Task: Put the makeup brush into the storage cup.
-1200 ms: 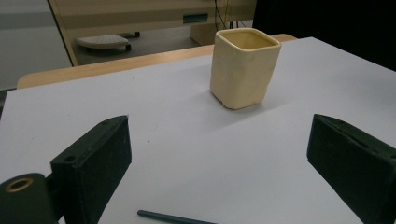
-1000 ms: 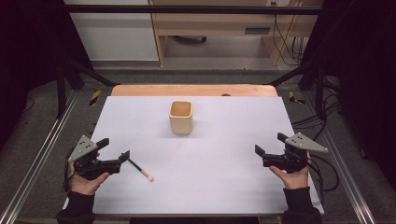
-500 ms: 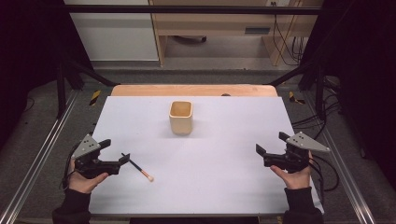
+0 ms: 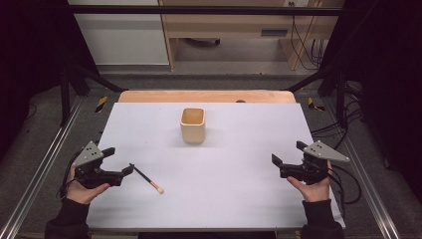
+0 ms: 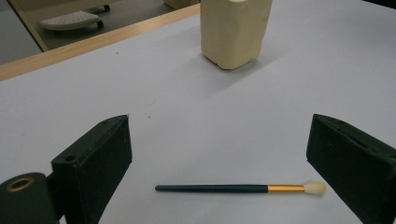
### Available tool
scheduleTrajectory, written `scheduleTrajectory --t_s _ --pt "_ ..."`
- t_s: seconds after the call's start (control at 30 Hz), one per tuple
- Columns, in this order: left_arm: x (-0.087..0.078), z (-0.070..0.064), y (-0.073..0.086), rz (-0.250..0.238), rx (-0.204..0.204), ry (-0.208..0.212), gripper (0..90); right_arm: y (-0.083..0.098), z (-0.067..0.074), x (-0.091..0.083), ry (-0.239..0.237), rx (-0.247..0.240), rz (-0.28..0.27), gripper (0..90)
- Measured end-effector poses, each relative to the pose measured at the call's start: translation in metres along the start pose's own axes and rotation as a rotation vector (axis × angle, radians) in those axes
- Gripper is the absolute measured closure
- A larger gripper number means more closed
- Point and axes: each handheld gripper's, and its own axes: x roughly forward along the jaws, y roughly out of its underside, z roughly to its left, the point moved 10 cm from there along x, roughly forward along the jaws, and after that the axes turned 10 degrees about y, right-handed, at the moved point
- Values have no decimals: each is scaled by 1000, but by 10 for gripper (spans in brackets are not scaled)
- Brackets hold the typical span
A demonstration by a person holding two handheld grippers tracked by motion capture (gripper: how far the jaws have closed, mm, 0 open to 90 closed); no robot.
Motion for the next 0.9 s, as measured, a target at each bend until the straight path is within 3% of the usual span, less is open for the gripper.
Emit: scheduleTrajectory --t_s 0.43,0.9 --pt "11 -2 14 131 75 51 88 1 3 1 -3 -12 8 28" --pt "40 -10 35 287 151 109 115 3 6 4 -7 -19 20 28"
